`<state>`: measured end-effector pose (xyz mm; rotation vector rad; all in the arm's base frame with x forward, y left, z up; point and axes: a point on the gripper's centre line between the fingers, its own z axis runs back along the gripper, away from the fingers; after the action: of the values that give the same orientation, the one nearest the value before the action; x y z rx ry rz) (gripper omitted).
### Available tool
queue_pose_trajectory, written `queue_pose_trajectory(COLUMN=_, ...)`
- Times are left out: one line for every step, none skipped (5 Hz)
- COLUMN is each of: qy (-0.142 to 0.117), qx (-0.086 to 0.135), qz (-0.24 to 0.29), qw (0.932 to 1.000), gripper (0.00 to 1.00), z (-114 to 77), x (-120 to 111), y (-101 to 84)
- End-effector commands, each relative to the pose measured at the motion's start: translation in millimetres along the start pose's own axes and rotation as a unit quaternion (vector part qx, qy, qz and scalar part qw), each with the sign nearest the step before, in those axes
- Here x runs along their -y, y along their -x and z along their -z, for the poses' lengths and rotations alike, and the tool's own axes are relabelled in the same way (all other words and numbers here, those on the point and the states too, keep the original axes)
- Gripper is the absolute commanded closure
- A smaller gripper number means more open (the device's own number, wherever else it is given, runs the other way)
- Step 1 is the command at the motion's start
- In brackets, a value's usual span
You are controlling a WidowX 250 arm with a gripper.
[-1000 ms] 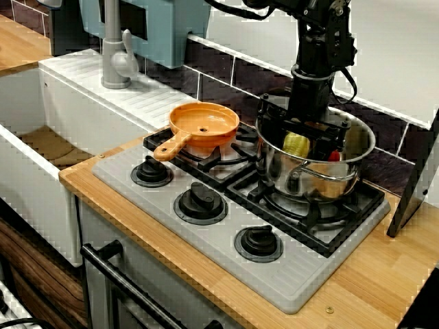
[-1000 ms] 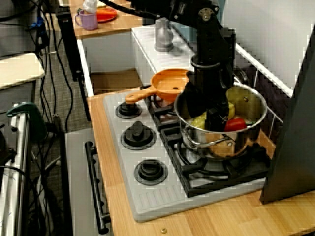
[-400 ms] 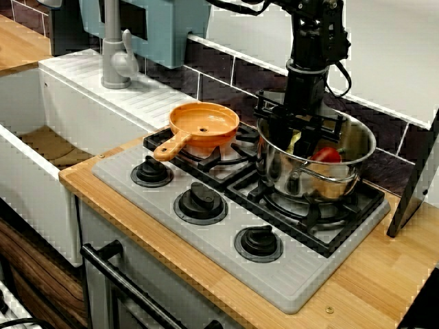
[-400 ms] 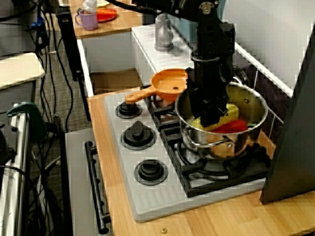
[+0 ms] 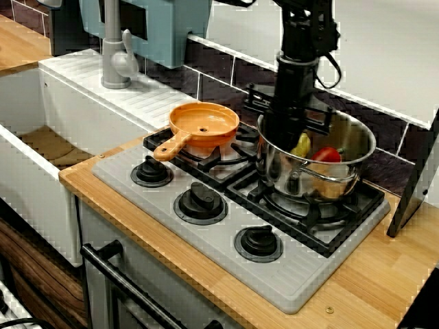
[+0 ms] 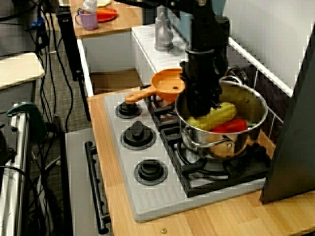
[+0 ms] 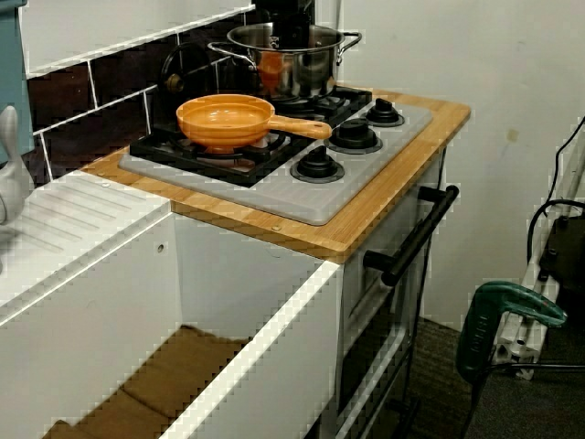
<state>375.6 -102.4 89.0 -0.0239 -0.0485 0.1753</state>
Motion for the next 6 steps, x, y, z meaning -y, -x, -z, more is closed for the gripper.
queue_pose_trajectory(qy=0.031, qx=0.049, qz=-0.004, qw=0.9983, gripper=1.00, z=-64.7, x=-18, y=6.1)
queue_pose_trajectory(qy=0.040, qx=0.053, qz=-0.004, qw=0.9978, gripper=1.00, z=-79.0, x=-26, y=13.9)
queue_pose_trajectory(qy=0.042, qx=0.055, qz=-0.006, qw=0.9976, gripper=1.00, z=-86.0, x=-31, y=20.5)
queue_pose_trajectory(qy=0.030, qx=0.058, qz=0.000, qw=0.9979, gripper=0.00, z=-86.1, x=-32, y=23.7)
queue_pose_trajectory(qy=0.029, qx=0.059, qz=0.002, qw=0.9978, gripper=0.00, z=-88.8, x=-34, y=25.0)
queue_pose_trajectory(qy=0.026, qx=0.060, qz=0.006, qw=0.9978, gripper=0.00, z=-92.9, x=-37, y=30.2)
